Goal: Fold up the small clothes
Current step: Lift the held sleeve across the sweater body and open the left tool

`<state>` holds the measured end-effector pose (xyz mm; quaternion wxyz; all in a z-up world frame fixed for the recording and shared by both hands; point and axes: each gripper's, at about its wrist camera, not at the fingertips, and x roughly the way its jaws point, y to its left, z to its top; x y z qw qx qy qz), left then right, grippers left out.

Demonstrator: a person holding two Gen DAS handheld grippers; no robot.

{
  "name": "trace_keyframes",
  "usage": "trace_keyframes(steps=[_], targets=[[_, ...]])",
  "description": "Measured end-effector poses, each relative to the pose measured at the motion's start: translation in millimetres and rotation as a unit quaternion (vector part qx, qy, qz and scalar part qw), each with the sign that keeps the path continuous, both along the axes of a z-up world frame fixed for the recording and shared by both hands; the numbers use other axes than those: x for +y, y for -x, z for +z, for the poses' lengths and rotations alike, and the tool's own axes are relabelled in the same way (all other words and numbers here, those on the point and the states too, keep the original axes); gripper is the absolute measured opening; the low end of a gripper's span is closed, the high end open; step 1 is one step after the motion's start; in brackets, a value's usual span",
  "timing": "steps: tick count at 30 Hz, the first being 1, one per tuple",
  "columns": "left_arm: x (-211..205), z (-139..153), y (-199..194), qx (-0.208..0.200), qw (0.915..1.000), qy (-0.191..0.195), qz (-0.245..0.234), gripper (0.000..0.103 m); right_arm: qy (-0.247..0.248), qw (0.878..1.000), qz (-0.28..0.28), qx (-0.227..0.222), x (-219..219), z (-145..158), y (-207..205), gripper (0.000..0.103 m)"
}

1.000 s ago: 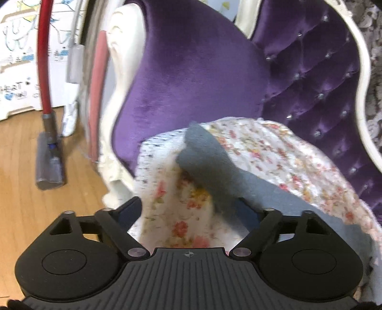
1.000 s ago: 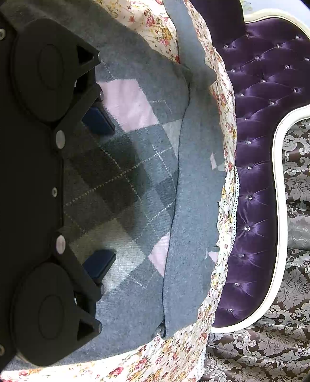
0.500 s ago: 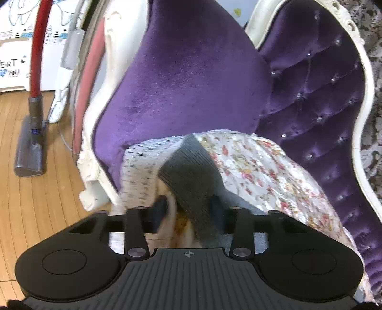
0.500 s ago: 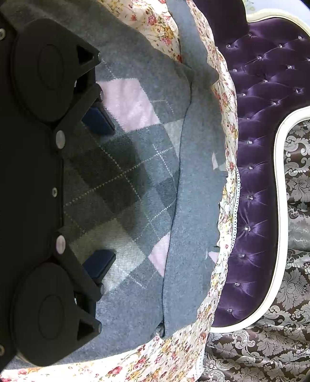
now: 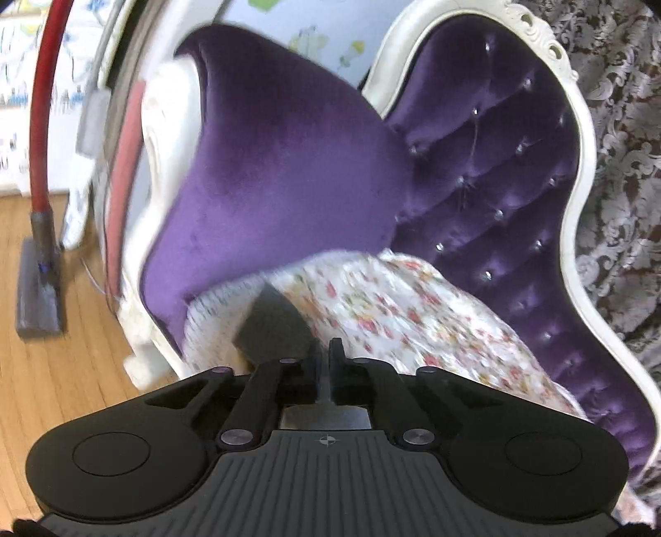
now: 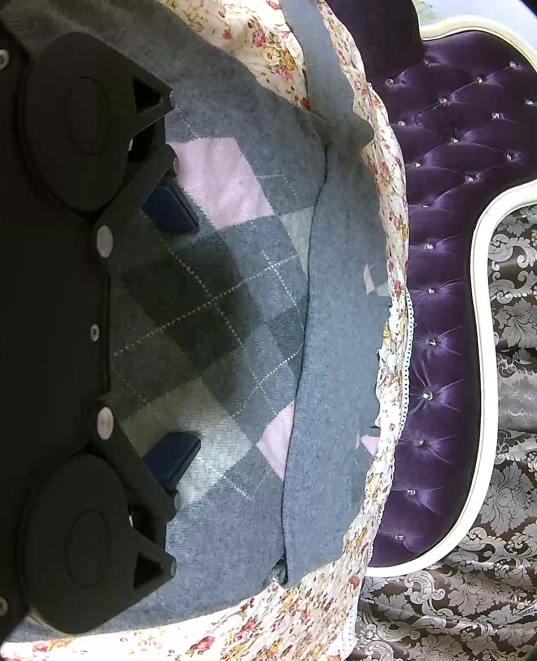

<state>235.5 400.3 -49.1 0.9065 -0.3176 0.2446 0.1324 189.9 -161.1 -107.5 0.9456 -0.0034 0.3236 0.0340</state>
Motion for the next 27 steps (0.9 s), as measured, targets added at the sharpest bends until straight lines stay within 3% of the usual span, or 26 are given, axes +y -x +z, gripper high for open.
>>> trace_keyframes(steps=[1,2,3,10,18,20,23,27], targets=[[-3,-5,-2,0.006,1.0,0.005,0.001,0.016,-0.002,1.0,0.0,-0.001,-1,0,0,0.103],[-6,-10,-2,0.009,0.9999,0.006,0.006,0.036,-0.004,1.0,0.001,-0.001,-1,0,1,0.103],[-7,-15,-1,0.008,0.9999,0.006,0.012,0.045,-0.006,1.0,0.001,-0.001,-2,0,1,0.103],[-7,-41,-11,0.018,0.9988,0.023,0.038,0.045,-0.011,1.0,0.002,-0.002,-3,1,1,0.103],[-8,-38,-36,0.027,0.9983,-0.004,0.052,0.045,-0.001,1.0,0.002,0.001,-1,1,0,0.103],[-8,-38,-40,0.028,0.998,-0.005,0.056,0.043,-0.001,1.0,0.002,0.001,-1,1,0,0.103],[-12,-34,-39,0.017,0.9985,-0.021,0.048,0.01,-0.001,1.0,0.002,0.001,-1,1,0,0.103],[-28,-12,-32,-0.006,0.9978,-0.06,0.028,0.01,-0.003,1.0,0.003,0.001,-1,1,0,0.103]])
